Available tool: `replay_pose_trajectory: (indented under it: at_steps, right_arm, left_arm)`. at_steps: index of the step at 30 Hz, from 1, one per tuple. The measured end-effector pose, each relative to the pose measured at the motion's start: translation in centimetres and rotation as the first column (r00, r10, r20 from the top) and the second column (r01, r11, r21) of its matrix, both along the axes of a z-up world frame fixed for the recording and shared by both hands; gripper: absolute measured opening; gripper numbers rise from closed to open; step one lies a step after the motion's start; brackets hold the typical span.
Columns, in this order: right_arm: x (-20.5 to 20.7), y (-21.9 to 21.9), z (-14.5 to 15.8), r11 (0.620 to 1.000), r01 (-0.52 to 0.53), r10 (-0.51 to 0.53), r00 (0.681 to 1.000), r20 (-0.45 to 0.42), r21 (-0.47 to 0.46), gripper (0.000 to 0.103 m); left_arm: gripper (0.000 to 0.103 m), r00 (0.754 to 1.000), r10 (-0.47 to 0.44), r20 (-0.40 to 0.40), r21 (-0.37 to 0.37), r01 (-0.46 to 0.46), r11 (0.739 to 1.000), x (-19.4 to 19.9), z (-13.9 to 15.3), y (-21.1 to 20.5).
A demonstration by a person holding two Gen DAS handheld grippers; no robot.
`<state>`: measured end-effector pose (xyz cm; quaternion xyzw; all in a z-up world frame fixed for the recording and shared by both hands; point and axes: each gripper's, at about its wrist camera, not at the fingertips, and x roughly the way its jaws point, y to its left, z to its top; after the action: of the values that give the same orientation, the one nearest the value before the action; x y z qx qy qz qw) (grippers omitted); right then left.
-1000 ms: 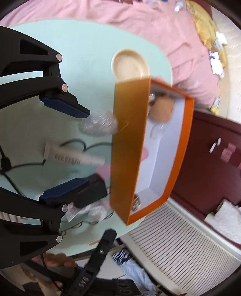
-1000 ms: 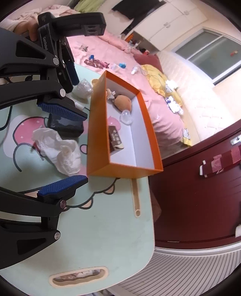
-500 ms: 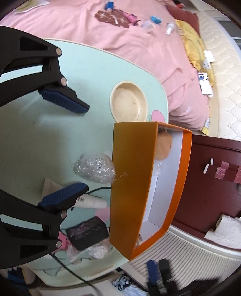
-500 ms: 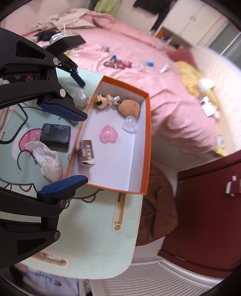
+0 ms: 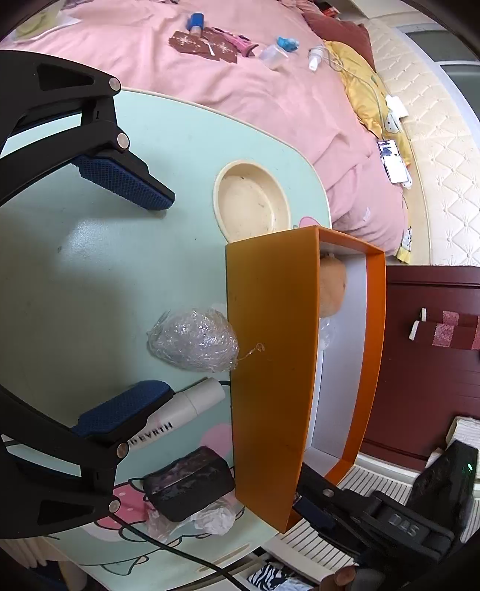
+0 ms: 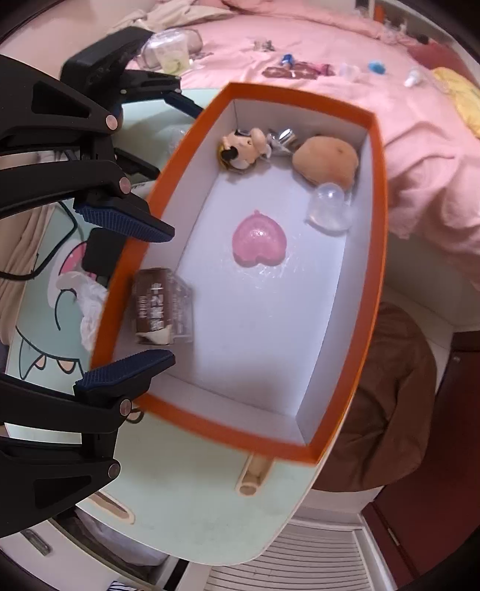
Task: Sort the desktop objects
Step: 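Grasp the brown carton with the right tool, set it beside the pouch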
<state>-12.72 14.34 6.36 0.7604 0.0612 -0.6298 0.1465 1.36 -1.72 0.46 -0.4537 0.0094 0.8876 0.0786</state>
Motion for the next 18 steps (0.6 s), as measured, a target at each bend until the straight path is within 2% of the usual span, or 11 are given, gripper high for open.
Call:
replay_pose_trajectory:
  at_steps: [1, 2, 7, 9, 13, 16, 18]
  right_arm:
    - [-0.1, 0.0, -0.6, 1.000, -0.002, 0.001, 1.000, 0.019, 0.014, 0.055]
    - [-0.2, 0.0, -1.1, 1.000, -0.003, 0.002, 0.999, 0.038, 0.028, 0.043]
    - [-0.3, 0.9, -0.6, 1.000, 0.018, -0.018, 1.000, 0.015, -0.020, 0.041]
    - [-0.3, 1.6, 1.1, 0.996, 0.040, -0.043, 0.998, -0.038, -0.074, 0.041]
    - [1.2, 2.8, 5.6, 0.977, 0.027, -0.072, 0.976, -0.206, -0.213, 0.041]
    - [3.4, 3.2, 8.1, 0.949, -0.012, -0.089, 0.949, -0.302, -0.315, 0.041]
    - [5.2, 3.8, 8.8, 0.928, -0.033, -0.101, 0.936, -0.336, -0.371, 0.041]
  left_arm:
    - [0.094, 1.000, -0.001, 0.000, -0.001, 0.001, 1.000, 0.0, 0.0, 0.0]
    - [0.094, 1.000, -0.002, 0.000, 0.000, 0.002, 1.000, 0.0, 0.0, -0.1]
    - [0.094, 1.000, -0.002, 0.000, 0.003, 0.002, 1.000, 0.1, 0.0, -0.2]
    - [0.094, 1.000, -0.003, 0.001, -0.003, 0.003, 1.000, 0.1, 0.0, -0.2]
    - [0.094, 1.000, -0.003, -0.002, 0.010, 0.003, 1.000, 0.2, 0.1, -0.2]
    - [0.094, 1.000, 0.018, -0.009, 0.077, -0.018, 0.997, 0.5, 0.4, -1.2]
    - [0.094, 0.999, 0.048, -0.016, 0.158, -0.045, 0.986, 0.7, 0.7, -2.4]
